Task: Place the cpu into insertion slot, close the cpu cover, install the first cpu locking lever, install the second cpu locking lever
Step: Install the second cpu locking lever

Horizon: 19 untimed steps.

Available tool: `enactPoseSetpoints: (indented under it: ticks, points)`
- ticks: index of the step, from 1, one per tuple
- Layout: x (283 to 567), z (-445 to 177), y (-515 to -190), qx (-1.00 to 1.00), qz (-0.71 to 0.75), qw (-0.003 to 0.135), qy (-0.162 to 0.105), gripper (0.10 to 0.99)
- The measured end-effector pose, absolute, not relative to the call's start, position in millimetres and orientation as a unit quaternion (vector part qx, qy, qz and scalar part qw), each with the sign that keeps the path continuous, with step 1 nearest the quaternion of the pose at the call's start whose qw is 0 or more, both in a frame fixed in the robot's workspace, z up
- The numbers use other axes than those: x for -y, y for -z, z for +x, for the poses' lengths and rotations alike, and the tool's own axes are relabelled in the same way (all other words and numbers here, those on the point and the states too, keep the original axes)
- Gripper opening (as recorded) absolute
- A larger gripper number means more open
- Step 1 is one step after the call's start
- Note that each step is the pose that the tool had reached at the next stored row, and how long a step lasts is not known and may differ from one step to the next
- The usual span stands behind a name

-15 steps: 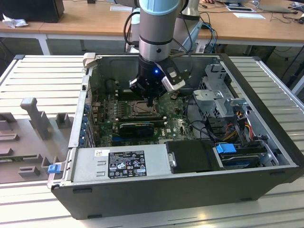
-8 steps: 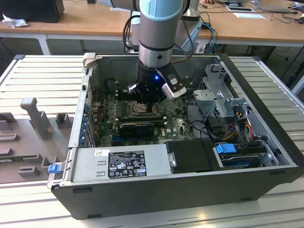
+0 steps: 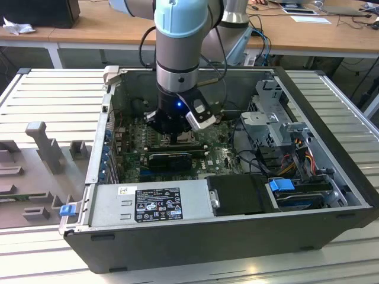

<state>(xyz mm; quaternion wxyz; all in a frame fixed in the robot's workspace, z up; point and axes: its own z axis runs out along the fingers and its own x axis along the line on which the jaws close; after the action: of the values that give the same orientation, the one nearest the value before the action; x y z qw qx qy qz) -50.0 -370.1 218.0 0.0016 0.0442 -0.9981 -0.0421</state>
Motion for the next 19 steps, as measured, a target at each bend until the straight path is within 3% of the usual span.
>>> enactPoseSetpoints:
  ticks: [9,19]
  points:
    - [388,-74,-211,0.994,0.048,-0.001,0.1,0.106]
    - [393,-75,-201,0.991,0.048,-0.002,0.126,0.106]
